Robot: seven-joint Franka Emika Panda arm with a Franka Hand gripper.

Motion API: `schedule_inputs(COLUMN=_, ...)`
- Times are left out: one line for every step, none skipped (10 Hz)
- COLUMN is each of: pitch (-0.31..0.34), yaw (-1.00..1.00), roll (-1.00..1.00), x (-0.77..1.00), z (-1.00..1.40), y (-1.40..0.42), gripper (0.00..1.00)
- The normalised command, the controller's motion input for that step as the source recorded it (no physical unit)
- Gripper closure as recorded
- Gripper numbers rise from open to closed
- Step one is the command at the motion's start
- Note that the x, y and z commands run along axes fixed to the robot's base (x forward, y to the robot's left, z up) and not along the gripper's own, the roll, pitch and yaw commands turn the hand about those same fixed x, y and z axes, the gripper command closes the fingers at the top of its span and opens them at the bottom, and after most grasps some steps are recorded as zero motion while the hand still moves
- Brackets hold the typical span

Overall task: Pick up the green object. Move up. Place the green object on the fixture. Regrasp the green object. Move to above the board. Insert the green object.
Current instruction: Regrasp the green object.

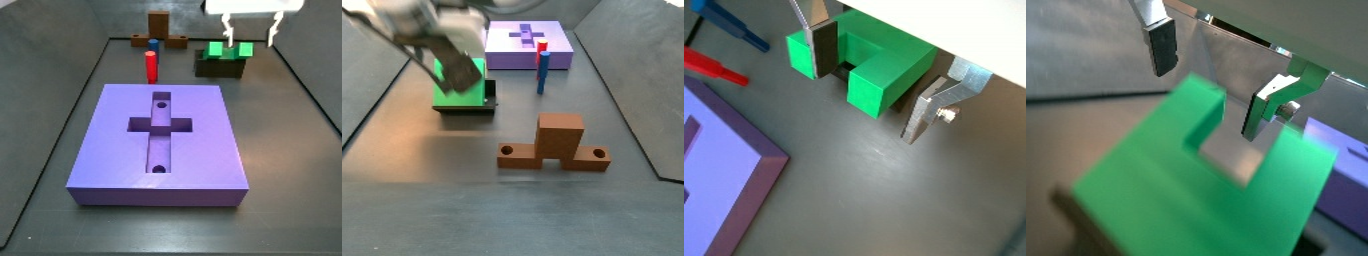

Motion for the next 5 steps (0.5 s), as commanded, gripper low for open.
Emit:
schedule_inputs(pitch=-0.023, yaw=0.17, roll=0.88, x=0.46, z=0.85, y=-0.20, gripper=0.00)
schedule_inputs(pitch=0.000, yaw=0.19, roll=1.00, x=0.42, z=0.67, y=-0.13, gripper=0.00)
schedule_inputs(pitch=0.000, yaw=0.27, roll=1.00, x=0.47, z=0.53, y=-0.11, gripper=0.00)
schedule_inputs(pitch=0.000, yaw=0.39, roll=1.00, x=0.49, z=0.47, y=0.00, gripper=0.00)
schedule_inputs(pitch=0.020, yaw=0.47, roll=1.00, x=0.41, z=0.43, y=0.00, gripper=0.00)
